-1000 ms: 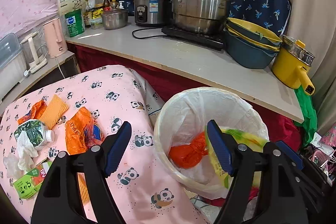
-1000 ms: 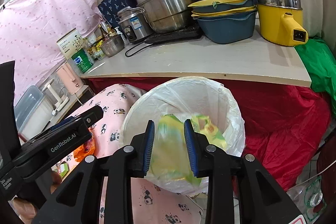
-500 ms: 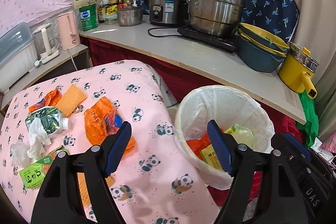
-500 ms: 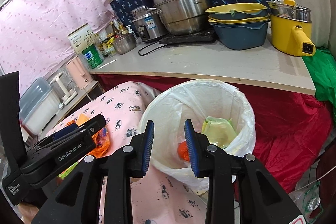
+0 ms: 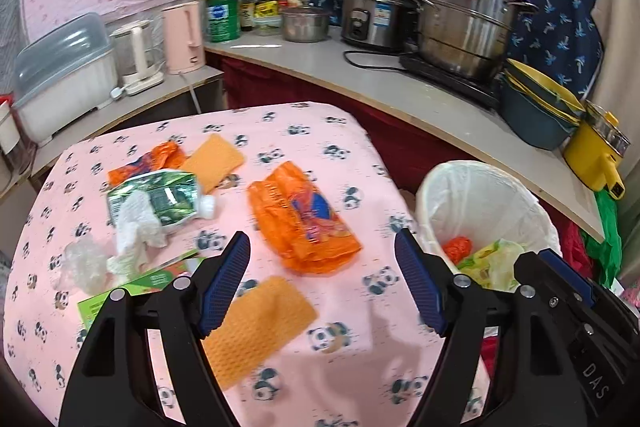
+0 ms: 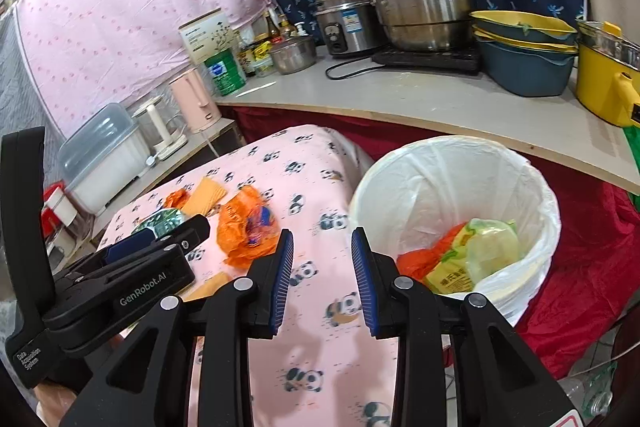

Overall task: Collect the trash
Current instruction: 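Move both grippers back over the table toward the remaining trash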

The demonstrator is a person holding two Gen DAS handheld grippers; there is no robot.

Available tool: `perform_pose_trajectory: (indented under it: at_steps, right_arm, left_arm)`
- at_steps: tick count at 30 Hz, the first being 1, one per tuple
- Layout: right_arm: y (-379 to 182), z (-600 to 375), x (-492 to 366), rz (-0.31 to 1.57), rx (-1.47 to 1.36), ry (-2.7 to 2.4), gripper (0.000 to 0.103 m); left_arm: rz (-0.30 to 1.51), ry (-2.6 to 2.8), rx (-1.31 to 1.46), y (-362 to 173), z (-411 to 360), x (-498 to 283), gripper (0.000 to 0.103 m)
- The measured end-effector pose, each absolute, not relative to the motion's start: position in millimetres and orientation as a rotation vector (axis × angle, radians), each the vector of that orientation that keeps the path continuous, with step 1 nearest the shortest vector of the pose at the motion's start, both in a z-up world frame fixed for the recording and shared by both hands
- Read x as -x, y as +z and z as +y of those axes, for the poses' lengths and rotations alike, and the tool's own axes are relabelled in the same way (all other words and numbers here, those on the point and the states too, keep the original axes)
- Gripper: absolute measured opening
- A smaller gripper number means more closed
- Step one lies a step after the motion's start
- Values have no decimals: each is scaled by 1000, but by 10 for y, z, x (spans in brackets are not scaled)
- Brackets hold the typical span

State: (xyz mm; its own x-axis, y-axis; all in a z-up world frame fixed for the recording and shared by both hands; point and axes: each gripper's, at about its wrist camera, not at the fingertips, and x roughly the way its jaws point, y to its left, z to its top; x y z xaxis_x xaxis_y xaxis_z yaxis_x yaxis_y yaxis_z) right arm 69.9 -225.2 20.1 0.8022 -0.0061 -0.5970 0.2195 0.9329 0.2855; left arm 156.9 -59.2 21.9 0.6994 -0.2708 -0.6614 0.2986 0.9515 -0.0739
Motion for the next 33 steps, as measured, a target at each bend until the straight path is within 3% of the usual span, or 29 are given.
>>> perform_pose_trajectory:
  at_steps: [33]
  right_arm:
    - [-154,-374,-1479,800,-222,175,30]
  left_arm:
    - [811,14,120,-221,1612,-1976,83]
